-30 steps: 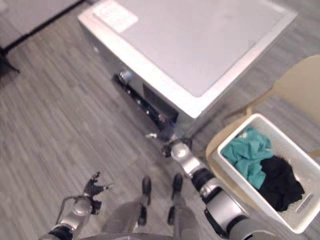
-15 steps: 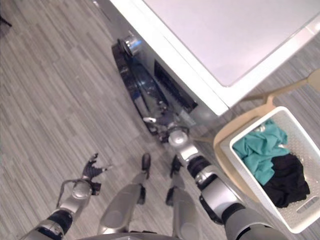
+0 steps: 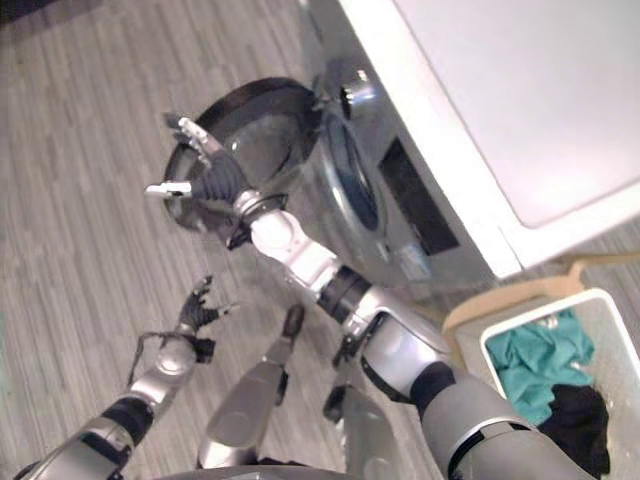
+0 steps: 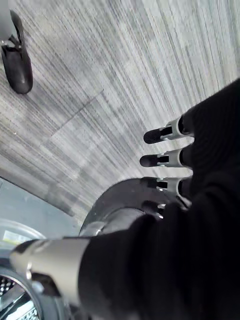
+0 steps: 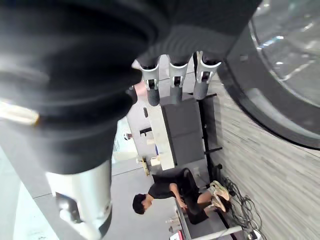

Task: Grab the laundry basket,head to the washer,open it,put in the laundry and shut it.

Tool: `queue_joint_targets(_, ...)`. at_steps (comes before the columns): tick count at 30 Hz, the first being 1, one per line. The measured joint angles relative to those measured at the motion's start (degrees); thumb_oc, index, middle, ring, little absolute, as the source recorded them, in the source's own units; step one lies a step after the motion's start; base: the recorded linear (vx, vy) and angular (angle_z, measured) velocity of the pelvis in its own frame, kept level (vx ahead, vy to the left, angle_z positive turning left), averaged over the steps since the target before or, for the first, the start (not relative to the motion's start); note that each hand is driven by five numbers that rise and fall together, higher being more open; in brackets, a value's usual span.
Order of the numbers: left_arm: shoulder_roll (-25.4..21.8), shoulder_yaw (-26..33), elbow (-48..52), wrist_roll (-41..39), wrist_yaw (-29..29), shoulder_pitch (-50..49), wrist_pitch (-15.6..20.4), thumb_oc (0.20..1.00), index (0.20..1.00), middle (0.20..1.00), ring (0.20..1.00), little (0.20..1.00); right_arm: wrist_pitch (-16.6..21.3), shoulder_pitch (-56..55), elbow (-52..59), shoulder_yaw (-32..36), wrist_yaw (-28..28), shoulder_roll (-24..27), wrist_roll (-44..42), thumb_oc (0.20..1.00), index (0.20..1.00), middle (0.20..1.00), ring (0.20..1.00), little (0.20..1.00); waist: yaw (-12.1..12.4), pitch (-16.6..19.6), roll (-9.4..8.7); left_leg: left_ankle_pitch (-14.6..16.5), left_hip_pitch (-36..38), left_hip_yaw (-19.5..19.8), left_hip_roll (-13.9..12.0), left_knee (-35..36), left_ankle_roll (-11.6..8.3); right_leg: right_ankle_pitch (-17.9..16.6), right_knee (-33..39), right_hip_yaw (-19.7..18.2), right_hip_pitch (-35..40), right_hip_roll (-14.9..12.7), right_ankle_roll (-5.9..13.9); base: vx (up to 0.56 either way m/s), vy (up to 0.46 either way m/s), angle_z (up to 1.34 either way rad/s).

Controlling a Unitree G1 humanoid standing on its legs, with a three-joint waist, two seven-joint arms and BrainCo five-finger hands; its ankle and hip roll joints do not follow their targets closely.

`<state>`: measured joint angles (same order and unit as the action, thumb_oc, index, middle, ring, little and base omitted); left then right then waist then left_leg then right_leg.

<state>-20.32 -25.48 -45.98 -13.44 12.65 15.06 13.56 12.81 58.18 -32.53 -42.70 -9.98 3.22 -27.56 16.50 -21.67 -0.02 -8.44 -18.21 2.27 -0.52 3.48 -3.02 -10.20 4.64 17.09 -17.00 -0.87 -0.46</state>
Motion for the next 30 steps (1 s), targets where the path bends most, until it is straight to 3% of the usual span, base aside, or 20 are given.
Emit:
queue_joint_targets(4, -0.1, 0.0, 0.5, 0.0, 0.2, -0.1, -0.3, 1.0, 1.0, 1.0, 1.0, 1.0, -0.6, -6.0, 0.0, 0.4, -0.1, 5.3, 0.0, 1.0, 1.0, 1.0, 1.0, 1.0, -1.3, 0.2, -1.01, -0.2, -0.3, -1.5, 1.1, -0.1, 0.27, -0.4, 0.0, -1.5, -0.7, -1.2, 0.63, -0.01, 0.023, -0.12)
queue_joint_targets(6, -0.2, 0.5, 0.6, 0.2, 0.7, 1.0, -0.8, 1.0, 1.0, 1.0, 1.0, 1.0, -1.5, -11.5, 2.9, 1.1, 0.0, 8.5, 0.9, 1.0, 1.0, 1.0, 1.0, 1.0, -4.6, 0.2, -2.97, -0.1, -0.4, -4.0, 1.5, -0.2, 0.8, -1.1, 0.0, -3.8, -2.0, -1.7, 1.57, -0.03, 0.041, -0.5)
queue_joint_targets(10, 0.0, 1.2, 2.2, 0.7, 1.2, 2.6, -1.6, 1.0, 1.0, 1.0, 1.0, 1.0, -2.4, -21.0, 8.8, 1.3, 0.3, 12.0, 5.2, 1.0, 1.0, 1.0, 1.0, 1.0, -7.8, 0.2, -5.19, 0.5, 0.0, -7.2, 1.5, -0.4, 1.53, -1.8, 0.0, -6.7, -2.7, -1.9, 2.57, -0.02, 0.016, -0.5)
queue_joint_targets(12, 0.1, 1.3, 2.8, 1.1, 1.4, 5.3, -1.7, 1.0, 1.0, 1.0, 1.0, 1.0, -2.7, -24.0, 10.0, 1.8, 0.7, 12.6, 8.5, 1.0, 1.0, 1.0, 1.0, 1.0, -10.1, 0.2, -5.24, 0.6, 0.4, -8.4, 1.2, -0.4, 1.62, -1.9, 0.0, -7.4, -2.7, -1.6, 2.69, -0.02, 0.023, -0.23)
queue_joint_targets(19, -0.6, 1.8, 2.1, 3.5, 3.7, 12.8, -2.4, 1.0, 1.0, 1.0, 1.0, 1.0, -2.7, -33.8, 10.2, 1.8, 3.3, 14.9, 14.3, 1.0, 1.0, 1.0, 1.0, 1.0, -12.1, 0.2, -5.12, 1.0, 0.5, -11.0, 0.1, -0.3, 1.9, -2.1, 0.0, -9.6, -3.9, -0.4, 2.9, -0.01, 0.022, -0.2)
queue_joint_targets(23, -2.5, 3.7, 1.5, 3.5, 4.7, 16.8, -2.7, 1.0, 1.0, 1.0, 1.0, 1.0, -3.0, -37.3, 9.5, 2.2, 5.2, 16.6, 16.2, 1.0, 1.0, 1.0, 1.0, 1.0, -15.1, 0.0, -4.83, 0.9, 0.3, -12.3, -0.1, 0.3, 1.98, -2.2, 0.0, -10.5, -4.9, -0.1, 3.01, 0.0, 0.038, -0.19)
queue_joint_targets(30, -8.2, 8.6, -0.2, 3.5, 5.8, 19.3, -2.7, 1.0, 1.0, 1.0, 1.0, 1.0, -2.9, -37.4, 10.4, 5.2, 6.5, 20.6, 16.3, 1.0, 1.0, 1.0, 1.0, 1.0, -16.6, -0.5, -4.05, 1.4, 0.8, -14.7, -0.7, 1.1, 2.04, -2.7, 0.0, -12.6, -5.9, 0.9, 2.71, 0.02, 0.04, -0.2)
